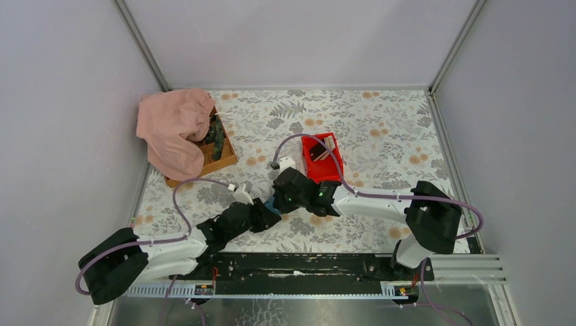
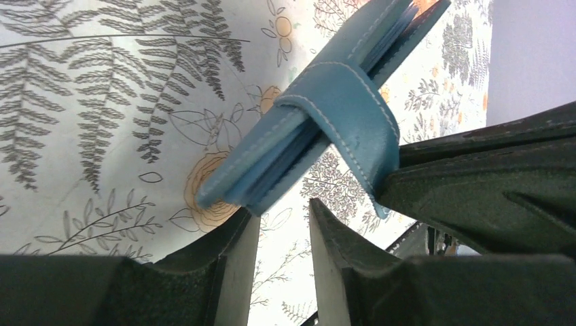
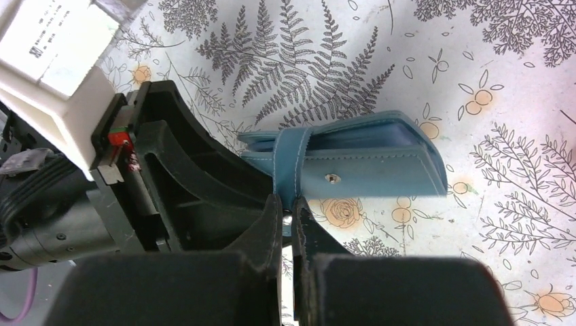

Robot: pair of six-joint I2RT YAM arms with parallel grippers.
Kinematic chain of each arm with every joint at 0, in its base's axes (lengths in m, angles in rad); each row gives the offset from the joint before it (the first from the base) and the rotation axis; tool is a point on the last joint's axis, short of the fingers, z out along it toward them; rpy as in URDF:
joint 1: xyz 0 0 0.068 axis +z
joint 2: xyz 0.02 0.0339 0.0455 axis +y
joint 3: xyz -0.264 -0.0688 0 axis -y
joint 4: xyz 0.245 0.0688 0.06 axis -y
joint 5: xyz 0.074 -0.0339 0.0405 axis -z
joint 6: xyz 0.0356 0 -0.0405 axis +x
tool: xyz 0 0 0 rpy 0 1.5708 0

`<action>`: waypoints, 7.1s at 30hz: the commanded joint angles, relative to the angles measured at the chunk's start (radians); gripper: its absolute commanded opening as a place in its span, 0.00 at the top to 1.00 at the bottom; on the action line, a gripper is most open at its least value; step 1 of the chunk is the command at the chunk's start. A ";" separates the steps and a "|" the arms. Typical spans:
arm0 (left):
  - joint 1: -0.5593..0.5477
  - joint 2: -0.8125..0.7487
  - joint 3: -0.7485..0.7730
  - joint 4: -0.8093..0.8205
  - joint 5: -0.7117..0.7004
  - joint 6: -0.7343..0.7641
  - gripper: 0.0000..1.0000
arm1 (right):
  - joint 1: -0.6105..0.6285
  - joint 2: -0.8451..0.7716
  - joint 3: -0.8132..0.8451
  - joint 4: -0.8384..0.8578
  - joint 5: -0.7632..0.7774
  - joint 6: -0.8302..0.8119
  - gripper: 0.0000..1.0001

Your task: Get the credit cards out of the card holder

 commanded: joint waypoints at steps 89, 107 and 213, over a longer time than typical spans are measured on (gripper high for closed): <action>0.003 -0.218 0.452 -0.732 0.247 0.295 1.00 | -0.108 -0.555 -0.399 0.054 0.105 -0.100 0.16; 0.004 -0.246 0.467 -0.765 0.333 0.362 1.00 | -0.107 -0.444 -0.416 0.240 -0.106 -0.262 0.83; -0.212 0.372 0.580 -0.392 0.005 0.317 0.78 | -0.199 -0.572 -0.281 -0.350 0.150 0.062 0.62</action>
